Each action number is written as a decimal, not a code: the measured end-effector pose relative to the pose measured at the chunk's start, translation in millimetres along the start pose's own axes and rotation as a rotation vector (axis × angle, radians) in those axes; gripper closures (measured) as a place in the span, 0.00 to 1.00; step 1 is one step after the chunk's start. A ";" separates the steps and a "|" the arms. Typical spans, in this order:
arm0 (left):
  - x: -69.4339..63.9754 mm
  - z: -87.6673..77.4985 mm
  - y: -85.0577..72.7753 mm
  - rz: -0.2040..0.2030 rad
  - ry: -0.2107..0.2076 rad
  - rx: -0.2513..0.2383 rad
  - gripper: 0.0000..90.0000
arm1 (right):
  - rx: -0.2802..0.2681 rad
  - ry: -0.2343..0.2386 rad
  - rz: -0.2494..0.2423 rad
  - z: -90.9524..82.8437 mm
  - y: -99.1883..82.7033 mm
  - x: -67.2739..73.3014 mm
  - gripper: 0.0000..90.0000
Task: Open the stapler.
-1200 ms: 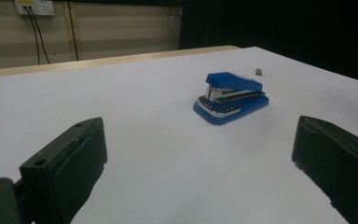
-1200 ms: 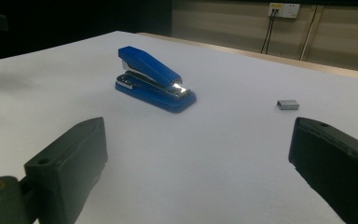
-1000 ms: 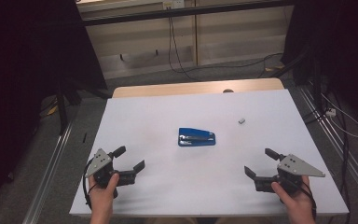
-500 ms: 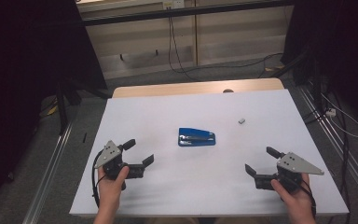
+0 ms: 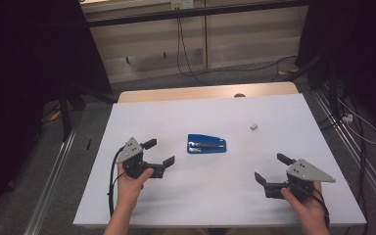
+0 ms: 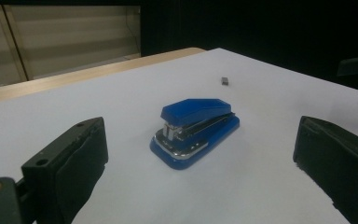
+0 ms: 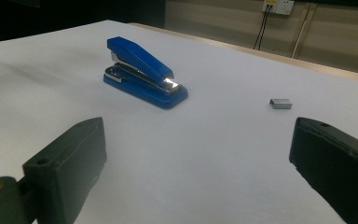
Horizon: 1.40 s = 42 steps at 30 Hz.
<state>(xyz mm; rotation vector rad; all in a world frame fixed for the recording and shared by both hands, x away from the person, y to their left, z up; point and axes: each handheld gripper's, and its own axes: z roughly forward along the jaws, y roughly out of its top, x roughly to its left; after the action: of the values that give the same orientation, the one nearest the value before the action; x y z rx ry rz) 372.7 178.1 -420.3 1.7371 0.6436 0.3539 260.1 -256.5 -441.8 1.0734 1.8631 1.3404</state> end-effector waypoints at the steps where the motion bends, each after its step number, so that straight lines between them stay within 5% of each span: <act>1: 0.0 0.0 0.0 0.000 0.000 0.000 0.04 | 0.000 0.000 0.000 0.0 0.0 0.0 0.04; 26: 4.5 52.0 7.6 -0.015 -0.060 0.025 0.04 | 0.005 -0.007 0.010 15.8 7.5 -5.1 0.05; 42: 16.7 72.3 8.8 -0.039 -0.036 0.059 0.04 | 0.017 0.021 -0.001 33.8 15.5 -1.0 0.05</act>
<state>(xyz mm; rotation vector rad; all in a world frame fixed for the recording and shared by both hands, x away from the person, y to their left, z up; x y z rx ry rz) 427.9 129.4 -432.5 1.7804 0.6666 0.2779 292.6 -239.1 -437.6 1.0710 1.8928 1.3424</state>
